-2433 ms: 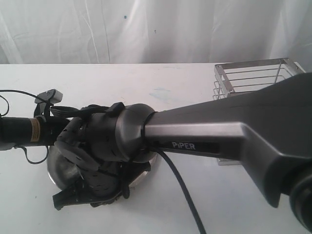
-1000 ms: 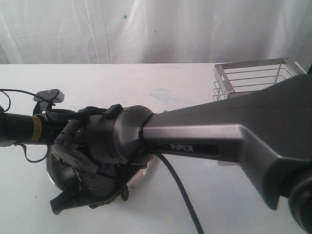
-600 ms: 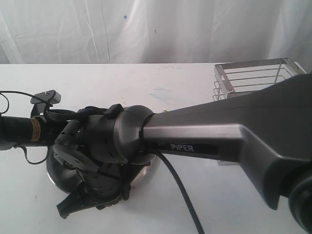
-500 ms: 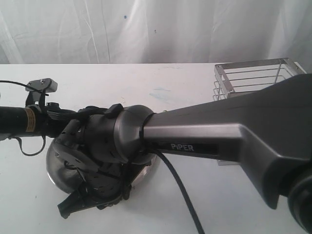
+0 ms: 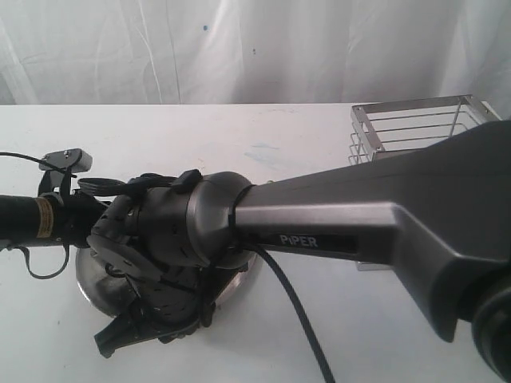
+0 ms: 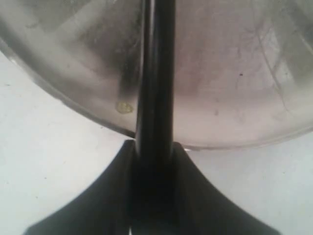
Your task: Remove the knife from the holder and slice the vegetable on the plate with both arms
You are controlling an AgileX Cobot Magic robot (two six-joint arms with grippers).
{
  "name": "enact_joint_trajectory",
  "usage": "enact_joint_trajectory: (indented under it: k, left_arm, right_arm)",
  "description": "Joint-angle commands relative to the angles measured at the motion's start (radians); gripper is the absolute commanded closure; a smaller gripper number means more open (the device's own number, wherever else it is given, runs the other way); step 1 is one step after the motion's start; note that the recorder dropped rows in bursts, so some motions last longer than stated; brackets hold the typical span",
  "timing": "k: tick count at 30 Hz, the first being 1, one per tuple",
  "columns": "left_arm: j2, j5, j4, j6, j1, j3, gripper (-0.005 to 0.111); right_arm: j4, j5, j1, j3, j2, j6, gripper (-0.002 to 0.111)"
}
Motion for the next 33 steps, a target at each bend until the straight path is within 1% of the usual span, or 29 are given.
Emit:
enact_joint_trajectory:
  k: [1, 4, 11, 15, 19, 23, 30, 33]
  left_arm:
    - [0.002, 0.049, -0.049, 0.057, 0.001, -0.004, 0.107]
    - [0.022, 0.062, -0.075, 0.075, 0.001, -0.004, 0.107]
    - [0.070, 0.022, -0.052, 0.079, 0.001, -0.004, 0.107]
    - [0.039, -0.022, -0.070, 0.072, 0.001, -0.004, 0.107]
    - [-0.004, -0.025, -0.095, 0.081, 0.001, -0.004, 0.107]
    - [-0.001, -0.033, -0.105, 0.099, -0.001, -0.004, 0.107]
    - [0.075, -0.035, -0.115, 0.101, -0.001, -0.004, 0.107]
    - [0.105, -0.037, -0.089, 0.095, -0.001, -0.004, 0.107]
  right_arm:
    - [0.002, 0.020, -0.010, 0.002, -0.002, 0.000, 0.108]
    - [0.002, 0.020, -0.010, 0.002, -0.002, 0.000, 0.108]
    - [0.002, 0.020, -0.010, 0.002, -0.002, 0.000, 0.108]
    - [0.002, 0.020, -0.010, 0.002, -0.002, 0.000, 0.108]
    - [0.002, 0.020, -0.010, 0.002, -0.002, 0.000, 0.108]
    - [0.002, 0.020, -0.010, 0.002, -0.002, 0.000, 0.108]
    - [0.002, 0.020, -0.010, 0.002, -0.002, 0.000, 0.108]
    - [0.002, 0.023, -0.010, 0.002, -0.002, 0.000, 0.108]
